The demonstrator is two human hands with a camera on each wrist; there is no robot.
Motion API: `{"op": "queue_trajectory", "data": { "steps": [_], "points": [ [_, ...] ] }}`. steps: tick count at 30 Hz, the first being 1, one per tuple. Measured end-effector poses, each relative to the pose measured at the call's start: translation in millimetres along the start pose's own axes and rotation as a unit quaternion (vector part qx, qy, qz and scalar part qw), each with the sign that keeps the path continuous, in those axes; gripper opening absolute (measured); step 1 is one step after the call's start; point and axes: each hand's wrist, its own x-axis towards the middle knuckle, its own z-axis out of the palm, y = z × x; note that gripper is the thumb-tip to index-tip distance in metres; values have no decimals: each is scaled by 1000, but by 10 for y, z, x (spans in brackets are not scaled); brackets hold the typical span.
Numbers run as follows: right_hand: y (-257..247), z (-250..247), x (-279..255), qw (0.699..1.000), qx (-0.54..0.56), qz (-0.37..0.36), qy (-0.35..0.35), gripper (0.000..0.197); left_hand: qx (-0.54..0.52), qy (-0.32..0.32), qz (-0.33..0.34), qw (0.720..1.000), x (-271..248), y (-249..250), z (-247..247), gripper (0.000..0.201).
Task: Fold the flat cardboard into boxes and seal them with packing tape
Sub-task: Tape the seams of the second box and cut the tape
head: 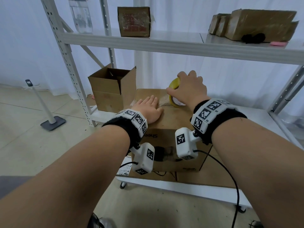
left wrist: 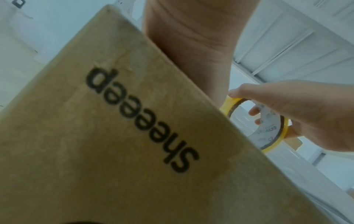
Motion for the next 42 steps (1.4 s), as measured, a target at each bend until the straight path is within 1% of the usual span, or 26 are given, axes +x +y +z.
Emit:
{"op": "queue_trajectory", "data": {
  "steps": [4,7,8,12,14,16,17,19,21,22,25,26,28,30,34,38,42],
  "points": [
    [-30,-51,6,998,-53,-17,-1,56,-3,7,-3,1000,0,2,7,63],
    [63,-120,23,989,-144,-28,9,54,-5,9,0,1000,-20,2,16,63],
    [108,-132,23,987,-155,-27,6,53,-4,9,1,1000,-28,11,17,63],
    [152,-78,10,990,-142,-11,-9,52,3,3,0,1000,-36,19,12,63],
    [151,-57,1,994,-112,-2,-7,60,4,1,0,1000,-43,17,9,63],
    [208,-56,-22,998,-53,11,16,73,6,0,1,1000,-43,19,-2,63],
    [248,-50,-42,999,-15,17,29,76,7,-1,3,1000,-41,19,-10,63],
    [335,-30,-89,996,77,37,33,76,8,-3,6,1000,-35,21,-16,64],
    [404,-5,-121,986,157,50,25,72,11,-4,9,1000,-27,23,-16,64],
    [425,6,-127,982,178,52,25,73,13,-5,11,1000,-21,26,-12,65],
    [454,39,-144,970,230,74,40,87,19,-3,11,1000,-12,35,-5,66],
    [454,53,-158,960,261,92,44,92,20,-3,11,1000,-13,35,-3,66],
    [455,94,-191,942,307,128,45,95,21,-3,11,1000,-20,32,4,66],
    [449,126,-209,939,311,140,41,95,20,-5,10,1000,-24,25,2,66],
    [442,117,-183,940,308,141,39,96,20,-3,3,1000,-32,51,-12,66],
    [439,121,-159,944,300,132,32,96,20,-6,21,1000,-26,226,17,69],
    [466,99,-139,948,292,127,17,97,13,-7,20,1000,21,328,32,73]
  ]
}}
